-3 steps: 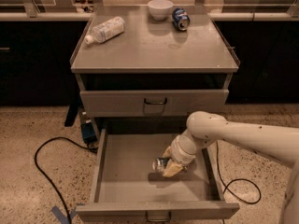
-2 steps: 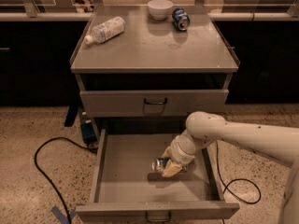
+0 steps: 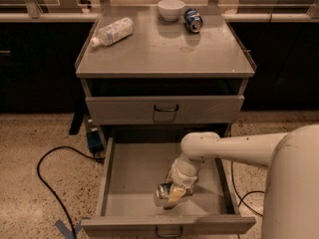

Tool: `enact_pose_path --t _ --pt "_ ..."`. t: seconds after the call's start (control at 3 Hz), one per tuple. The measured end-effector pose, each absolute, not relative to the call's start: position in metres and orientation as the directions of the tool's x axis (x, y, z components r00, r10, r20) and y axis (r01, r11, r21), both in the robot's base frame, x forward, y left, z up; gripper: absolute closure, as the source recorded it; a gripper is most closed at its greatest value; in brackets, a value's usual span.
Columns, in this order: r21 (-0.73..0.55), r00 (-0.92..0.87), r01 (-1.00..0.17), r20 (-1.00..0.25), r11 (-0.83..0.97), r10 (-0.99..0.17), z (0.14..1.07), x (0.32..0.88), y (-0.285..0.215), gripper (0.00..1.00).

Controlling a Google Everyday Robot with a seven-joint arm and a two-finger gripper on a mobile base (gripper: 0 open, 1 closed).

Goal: Place redbull can into middle drawer

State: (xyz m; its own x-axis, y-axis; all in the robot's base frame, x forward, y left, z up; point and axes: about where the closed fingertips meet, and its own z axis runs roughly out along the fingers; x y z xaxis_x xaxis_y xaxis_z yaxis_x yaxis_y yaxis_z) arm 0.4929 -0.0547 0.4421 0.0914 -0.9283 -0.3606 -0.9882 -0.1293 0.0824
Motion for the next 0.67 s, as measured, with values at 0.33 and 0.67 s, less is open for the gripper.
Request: enact_pose_path --t 0.33,0.67 --pt "0.101 0.103 -0.984 -0.33 -0.144 -0.938 0.422 0.488 -0.049 1.0" --pt "0.128 0.044 -0.987 -0.351 -0.094 -0.935 0.409 0.494 -0.048 1.0"
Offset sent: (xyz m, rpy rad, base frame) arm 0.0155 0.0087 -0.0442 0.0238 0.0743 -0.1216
